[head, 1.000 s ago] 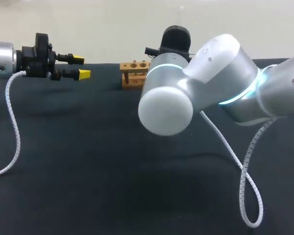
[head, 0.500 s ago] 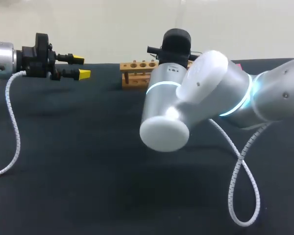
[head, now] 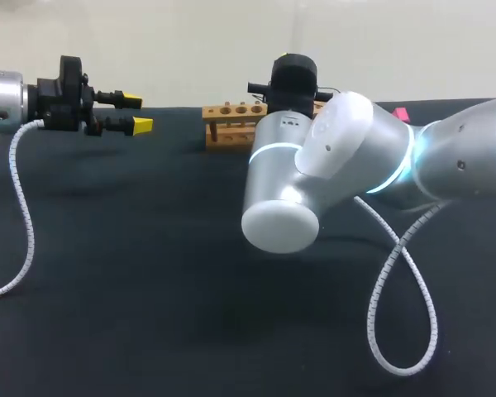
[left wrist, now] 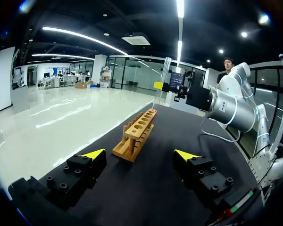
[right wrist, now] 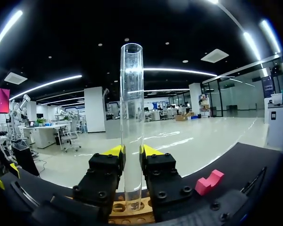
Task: Grasp the test tube, adjust it, and insert it.
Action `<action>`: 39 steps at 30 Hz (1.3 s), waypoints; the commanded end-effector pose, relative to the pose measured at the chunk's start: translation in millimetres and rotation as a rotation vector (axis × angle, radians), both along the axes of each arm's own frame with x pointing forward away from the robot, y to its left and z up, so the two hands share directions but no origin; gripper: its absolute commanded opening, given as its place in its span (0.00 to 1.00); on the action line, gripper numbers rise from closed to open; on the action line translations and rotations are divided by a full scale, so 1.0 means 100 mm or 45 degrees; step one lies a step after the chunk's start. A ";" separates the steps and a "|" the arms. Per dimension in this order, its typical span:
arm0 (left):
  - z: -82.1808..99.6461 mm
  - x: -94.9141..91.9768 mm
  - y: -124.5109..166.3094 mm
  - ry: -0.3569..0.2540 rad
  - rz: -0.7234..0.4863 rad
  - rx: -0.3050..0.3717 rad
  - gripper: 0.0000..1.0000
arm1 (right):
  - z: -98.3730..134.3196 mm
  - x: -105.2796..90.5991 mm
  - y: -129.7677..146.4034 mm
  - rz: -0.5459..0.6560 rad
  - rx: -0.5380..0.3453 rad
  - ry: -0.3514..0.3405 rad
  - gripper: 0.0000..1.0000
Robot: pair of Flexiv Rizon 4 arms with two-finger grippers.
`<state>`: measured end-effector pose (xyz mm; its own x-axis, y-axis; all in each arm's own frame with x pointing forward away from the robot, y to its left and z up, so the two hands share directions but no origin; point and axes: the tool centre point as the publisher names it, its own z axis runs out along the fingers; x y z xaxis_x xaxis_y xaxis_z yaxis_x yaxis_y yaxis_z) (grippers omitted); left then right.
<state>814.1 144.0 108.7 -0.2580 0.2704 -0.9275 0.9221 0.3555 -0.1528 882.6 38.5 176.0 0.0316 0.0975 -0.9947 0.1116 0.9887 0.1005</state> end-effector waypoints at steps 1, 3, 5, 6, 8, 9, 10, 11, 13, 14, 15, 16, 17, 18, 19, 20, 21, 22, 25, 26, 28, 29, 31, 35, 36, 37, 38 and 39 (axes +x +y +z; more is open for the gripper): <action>-0.01 0.00 0.01 -0.006 0.000 -0.004 1.00 | -0.04 0.11 0.00 0.013 -0.004 -0.007 0.00; -0.01 0.00 0.01 -0.006 0.000 -0.004 1.00 | -0.05 0.12 0.00 0.015 -0.007 -0.006 0.00; -0.01 0.00 0.01 -0.006 0.000 -0.004 1.00 | -0.06 0.14 -0.02 0.017 -0.011 -0.002 0.00; -0.01 0.00 0.01 -0.006 0.000 -0.004 1.00 | -0.06 0.14 -0.02 0.016 -0.019 0.002 0.00; -0.01 0.00 0.01 -0.006 0.000 -0.004 1.00 | -0.08 0.14 -0.03 0.016 -0.021 0.005 0.00; -0.01 0.00 0.01 -0.006 0.000 -0.004 1.00 | -0.09 0.15 -0.04 0.014 -0.022 0.008 0.00; -0.01 0.00 0.01 -0.006 0.000 -0.004 1.00 | -0.11 0.15 -0.04 0.014 -0.025 0.012 0.00; -0.01 0.00 0.01 -0.006 0.000 -0.004 1.00 | -0.12 0.16 -0.04 0.013 -0.026 0.013 0.00; -0.01 0.00 0.01 -0.006 0.000 -0.004 1.00 | -0.15 0.17 -0.04 0.014 -0.026 0.015 0.00; -0.01 0.00 0.01 -0.006 0.000 -0.004 1.00 | -0.16 0.18 -0.04 0.015 -0.026 0.016 0.00; -0.01 0.00 0.01 -0.006 0.000 -0.004 1.00 | -0.17 0.19 -0.04 0.016 -0.026 0.018 0.00; -0.01 0.00 0.01 -0.006 0.000 -0.004 1.00 | -0.18 0.19 -0.04 0.017 -0.026 0.019 0.00; -0.01 0.00 0.01 -0.006 0.000 -0.004 1.00 | -0.19 0.20 -0.04 0.020 -0.027 0.022 0.00; -0.01 0.00 0.01 -0.006 0.000 -0.004 1.00 | -0.20 0.20 -0.04 0.020 -0.027 0.023 0.00; -0.01 0.00 0.01 -0.006 0.000 -0.004 1.00 | -0.21 0.21 -0.04 0.023 -0.030 0.027 0.00; -0.01 0.00 0.01 -0.006 0.000 -0.004 1.00 | -0.22 0.21 -0.03 0.024 -0.031 0.029 0.00; -0.01 0.00 0.01 -0.006 0.000 -0.004 1.00 | -0.23 0.21 -0.03 0.025 -0.033 0.030 0.00; -0.01 0.00 0.01 -0.006 0.000 -0.004 1.00 | -0.25 0.21 -0.03 0.026 -0.034 0.033 0.00; -0.01 0.00 0.01 -0.006 0.000 -0.004 1.00 | -0.29 0.21 -0.04 0.026 -0.035 0.041 0.00; -0.01 0.00 0.01 -0.006 0.000 -0.004 1.00 | -0.30 0.21 -0.04 0.026 -0.035 0.044 0.00; -0.01 0.00 0.01 -0.006 0.000 -0.004 1.00 | -0.33 0.21 -0.03 0.026 -0.033 0.048 0.00; -0.01 0.00 0.01 -0.006 0.000 -0.004 1.00 | -0.35 0.22 -0.03 0.025 -0.032 0.051 0.00; -0.01 0.00 0.01 -0.006 0.000 -0.004 1.00 | -0.38 0.22 -0.03 0.025 -0.029 0.056 0.00; -0.01 0.00 0.01 -0.006 0.000 -0.004 1.00 | -0.45 0.22 -0.01 0.025 -0.025 0.065 0.00; -0.01 0.00 0.01 -0.006 0.000 -0.004 1.00 | -0.46 0.23 -0.01 0.026 -0.023 0.066 0.00; -0.01 0.00 0.01 -0.006 0.000 -0.004 1.00 | -0.47 0.23 0.00 0.026 -0.020 0.069 0.00; -0.01 0.00 0.01 -0.006 0.000 -0.004 1.00 | -0.48 0.23 0.00 0.026 -0.016 0.072 0.00; -0.01 0.00 0.01 -0.006 0.000 -0.004 1.00 | -0.49 0.23 0.00 0.025 -0.015 0.074 0.00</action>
<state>814.1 144.0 108.7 -0.2580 0.2705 -0.9275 0.9221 0.3555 -0.1528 902.2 37.1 129.4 -0.0293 0.0844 -0.9960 0.0989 0.9918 0.0811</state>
